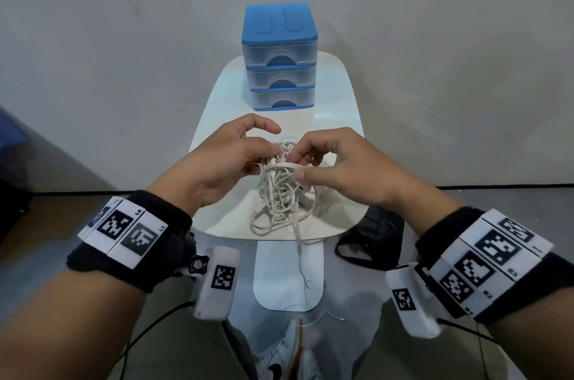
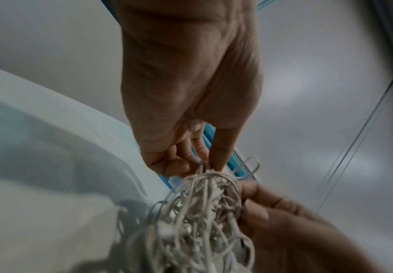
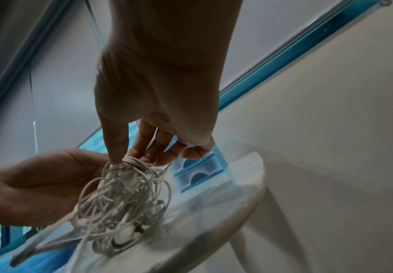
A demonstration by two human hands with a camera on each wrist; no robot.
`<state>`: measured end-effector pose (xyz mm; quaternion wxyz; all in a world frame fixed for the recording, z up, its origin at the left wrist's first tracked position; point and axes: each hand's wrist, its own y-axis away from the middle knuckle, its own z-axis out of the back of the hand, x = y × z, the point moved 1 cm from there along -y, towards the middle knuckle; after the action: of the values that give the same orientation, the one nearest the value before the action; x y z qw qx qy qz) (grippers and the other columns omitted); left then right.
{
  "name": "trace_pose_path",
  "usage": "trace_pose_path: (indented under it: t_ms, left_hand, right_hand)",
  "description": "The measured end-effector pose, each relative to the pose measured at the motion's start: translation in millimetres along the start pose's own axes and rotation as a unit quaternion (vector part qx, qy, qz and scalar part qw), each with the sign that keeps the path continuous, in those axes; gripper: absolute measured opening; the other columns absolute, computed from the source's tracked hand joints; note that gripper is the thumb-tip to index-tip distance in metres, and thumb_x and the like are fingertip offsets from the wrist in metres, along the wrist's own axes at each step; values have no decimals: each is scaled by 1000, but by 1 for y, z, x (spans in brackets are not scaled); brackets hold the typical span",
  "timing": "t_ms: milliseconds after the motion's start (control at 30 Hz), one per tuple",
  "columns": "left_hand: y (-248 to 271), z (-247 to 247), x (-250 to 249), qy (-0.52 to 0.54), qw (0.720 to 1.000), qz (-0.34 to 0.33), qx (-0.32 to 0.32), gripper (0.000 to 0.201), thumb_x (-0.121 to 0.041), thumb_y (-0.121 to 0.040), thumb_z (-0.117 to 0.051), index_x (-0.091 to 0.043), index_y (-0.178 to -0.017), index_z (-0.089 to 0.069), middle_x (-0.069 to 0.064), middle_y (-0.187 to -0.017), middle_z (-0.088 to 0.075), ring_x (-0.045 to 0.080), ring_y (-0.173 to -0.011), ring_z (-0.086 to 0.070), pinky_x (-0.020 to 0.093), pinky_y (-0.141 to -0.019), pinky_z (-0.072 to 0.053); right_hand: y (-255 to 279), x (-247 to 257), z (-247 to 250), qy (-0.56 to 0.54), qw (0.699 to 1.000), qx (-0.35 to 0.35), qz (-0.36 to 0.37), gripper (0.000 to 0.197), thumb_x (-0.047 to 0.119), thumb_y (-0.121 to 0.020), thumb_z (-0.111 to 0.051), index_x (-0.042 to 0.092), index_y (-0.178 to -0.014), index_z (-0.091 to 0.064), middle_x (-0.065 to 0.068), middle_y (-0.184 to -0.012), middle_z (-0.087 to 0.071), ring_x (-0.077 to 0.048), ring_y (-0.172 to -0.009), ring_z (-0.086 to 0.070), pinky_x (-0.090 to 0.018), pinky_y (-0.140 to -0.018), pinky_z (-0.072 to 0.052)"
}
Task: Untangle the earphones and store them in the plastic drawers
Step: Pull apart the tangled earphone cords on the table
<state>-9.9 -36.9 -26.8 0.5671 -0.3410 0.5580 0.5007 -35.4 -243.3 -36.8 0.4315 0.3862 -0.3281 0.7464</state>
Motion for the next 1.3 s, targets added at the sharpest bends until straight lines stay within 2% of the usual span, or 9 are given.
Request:
trace_pose_path:
  t_ms: [133,300,400,500,600,733,1067,1200,1300]
  left_hand:
    - [-3,1,-1,-7,1000,15,-17,24,0,-98,-60,-16,-116,-60,-6,-57,-58,12,-58,-48,33,-67,-36]
    - [-5,-3,-1,6,999,35,-20,23,1,-100,-57,-15,-115,-59,-7,-53,-56,9,-50,-45,30,-61,-37]
    - [-6,-4,0,24,998,49,-24,22,1,-100,-58,-16,-113,-59,0,-61,-61,13,-54,-47,28,-59,-39]
    - [-7,-4,1,33,998,55,-23,22,1,-99,-59,-16,-114,-59,3,-65,-63,12,-53,-49,28,-59,-40]
    - [-6,-3,3,9,998,56,5,23,-2,-97,-64,-15,-116,-61,2,-68,-64,13,-58,-50,28,-60,-39]
    - [-3,-6,5,-58,996,49,45,21,-9,-95,-69,-19,-113,-65,0,-78,-69,10,-65,-53,26,-60,-36]
    - [-6,-8,9,-20,999,40,-8,14,-2,-99,-62,-15,-100,-65,15,-82,-62,20,-67,-51,31,-65,-41]
    - [-3,-9,4,-47,997,51,41,10,-11,-101,-61,-19,-95,-65,2,-77,-65,14,-65,-51,28,-65,-39]
    - [2,-8,-2,-92,990,58,88,6,-23,-99,-61,-23,-97,-67,-5,-84,-63,11,-72,-51,26,-64,-39]
  right_hand:
    - [1,1,-4,20,999,36,8,16,5,-84,-80,14,-93,-71,0,-83,-67,-8,-76,-53,-31,-77,-46]
    - [3,3,-2,39,998,45,0,23,12,-78,-87,18,-92,-70,21,-86,-63,-10,-88,-54,-17,-77,-43]
    - [0,4,-7,27,999,40,19,28,7,-76,-88,13,-96,-69,10,-90,-68,-19,-92,-61,-29,-87,-49]
    - [-3,-1,-10,2,1000,9,18,28,5,-77,-87,12,-98,-70,0,-87,-73,-24,-85,-65,-31,-78,-54]
    - [-3,-7,-8,3,999,-29,15,21,9,-80,-86,15,-96,-73,-3,-82,-74,-12,-73,-64,-15,-64,-45]
    - [-2,-13,-8,-1,998,-63,-3,16,10,-82,-85,11,-90,-71,7,-69,-68,-8,-65,-62,-27,-69,-50]
    - [-1,-15,2,-92,995,30,-36,31,-3,-77,-85,5,-104,-72,-4,-86,-72,-11,-79,-60,-26,-77,-52]
    - [1,-16,3,-110,993,-1,-34,28,1,-81,-84,6,-105,-70,-10,-84,-77,-20,-80,-70,-35,-84,-55]
    - [2,-16,2,-98,995,-7,-31,25,6,-84,-83,8,-105,-70,-2,-77,-77,-14,-76,-70,-30,-82,-51]
